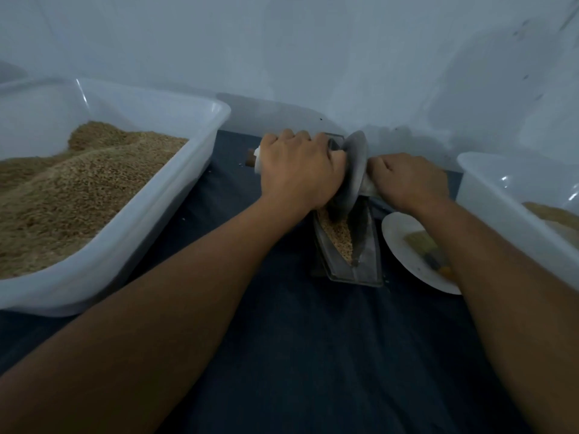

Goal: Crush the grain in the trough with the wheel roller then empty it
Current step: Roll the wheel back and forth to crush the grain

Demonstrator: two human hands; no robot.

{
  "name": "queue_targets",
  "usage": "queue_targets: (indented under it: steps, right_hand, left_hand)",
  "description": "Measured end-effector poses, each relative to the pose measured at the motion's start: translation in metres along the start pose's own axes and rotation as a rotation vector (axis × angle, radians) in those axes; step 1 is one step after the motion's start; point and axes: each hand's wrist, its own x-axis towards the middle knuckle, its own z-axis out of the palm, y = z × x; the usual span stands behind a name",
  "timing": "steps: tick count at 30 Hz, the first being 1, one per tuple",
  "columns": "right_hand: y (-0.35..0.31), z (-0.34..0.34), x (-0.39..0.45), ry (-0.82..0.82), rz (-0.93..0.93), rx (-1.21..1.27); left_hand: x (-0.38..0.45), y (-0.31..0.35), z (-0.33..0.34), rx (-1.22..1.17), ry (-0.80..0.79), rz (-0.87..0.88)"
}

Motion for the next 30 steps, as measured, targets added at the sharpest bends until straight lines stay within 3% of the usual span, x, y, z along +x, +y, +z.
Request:
queue_targets:
  steps: [6,17,23,30]
  right_hand:
    - [-0.009,-0.003,-0.017,0.048,0.127,-0.082]
    - [-0.019,0.002,-0.036,0.204,0.252,0.001]
    - [-0.015,0.004,-0.034,0.269,0.178,-0.023]
    - [-0.006,0.008,-0.014,0.226,0.083,-0.038]
  left_hand:
    - [0.005,-0.005,0.003,-0.042,-0.012,0.046]
    - [0.02,-0.009,0.009,-0.093,-0.012,0.138]
    - [0.015,-0.006,0.011,-0.048,-0.002,0.094]
    - [0.015,-0.001,0.007,0.005,-0.052,0.034]
